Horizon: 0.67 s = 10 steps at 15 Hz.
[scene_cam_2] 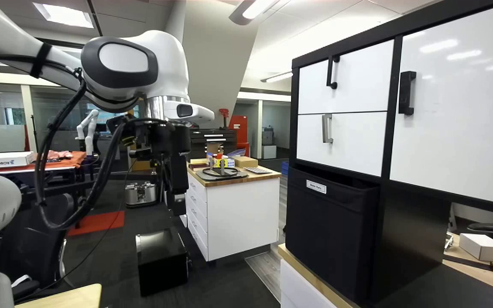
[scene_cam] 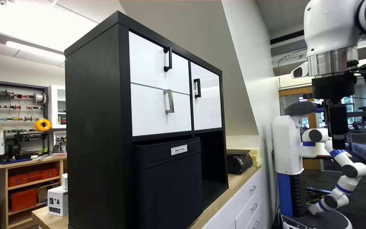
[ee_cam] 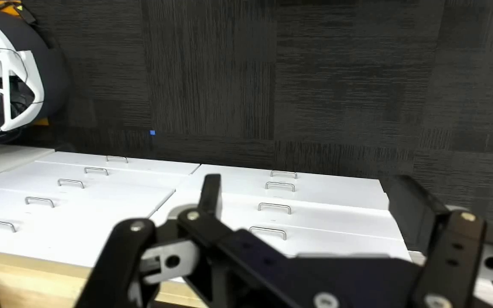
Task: Pull the box under the cabinet
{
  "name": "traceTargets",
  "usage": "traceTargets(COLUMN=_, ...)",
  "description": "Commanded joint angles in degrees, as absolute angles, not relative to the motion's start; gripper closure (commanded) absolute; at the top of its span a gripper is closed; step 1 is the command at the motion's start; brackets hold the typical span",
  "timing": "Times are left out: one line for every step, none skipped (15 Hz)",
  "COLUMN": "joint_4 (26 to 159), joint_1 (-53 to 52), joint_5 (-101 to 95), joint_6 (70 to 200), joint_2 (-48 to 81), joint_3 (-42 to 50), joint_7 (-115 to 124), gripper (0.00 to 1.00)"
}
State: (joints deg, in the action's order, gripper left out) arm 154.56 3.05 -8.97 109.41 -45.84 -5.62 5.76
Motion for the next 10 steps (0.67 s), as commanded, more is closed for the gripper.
traceTargets(joint_4=154.51, joint_1=2.17, joint_5=-9.39, joint_6=110.11, joint_2=-45.80, joint_3=-5.03, joint_7=6.22, gripper=0.00)
traceTargets(joint_4=154.37, joint_1=2.09, joint_5=-9.47, joint_6=110.54, joint_2=-45.60, joint_3=-5.17, joint_7=6.24, gripper=0.00)
traceTargets(joint_4=154.15, joint_1=1.99, joint_5=-9.63, joint_6=111.07, joint_2=-45.25, joint_3=-5.33, joint_7=6.19, gripper=0.00)
traceTargets(joint_4=153.89, joint_1=1.83, joint_5=-9.62, joint_6=111.76, joint_2=-44.81, joint_3=-5.38, joint_7=6.07, gripper=0.00)
traceTargets(joint_4=153.61, joint_1=1.61, joint_5=-9.58, joint_6=112.91, joint_2=-44.19, joint_3=-5.37, joint_7=5.84, gripper=0.00)
traceTargets(joint_4=153.43, joint_1=1.34, joint_5=-9.47, joint_6=114.16, joint_2=-43.61, joint_3=-5.26, joint_7=5.51, gripper=0.00)
traceTargets(joint_4=153.15, joint_1=1.11, joint_5=-9.49, joint_6=115.83, joint_2=-42.62, joint_3=-5.21, joint_7=5.22, gripper=0.00)
traceTargets(joint_4=152.86, joint_1=0.98, joint_5=-9.56, joint_6=117.43, joint_2=-41.62, joint_3=-5.21, joint_7=4.98, gripper=0.00)
traceTargets(joint_4=152.50, joint_1=0.93, joint_5=-9.70, joint_6=119.18, joint_2=-40.38, joint_3=-5.23, joint_7=4.74, gripper=0.00)
traceTargets(joint_4=152.07, joint_1=0.80, joint_5=-9.80, joint_6=120.92, joint_2=-39.08, joint_3=-5.22, joint_7=4.36, gripper=0.00)
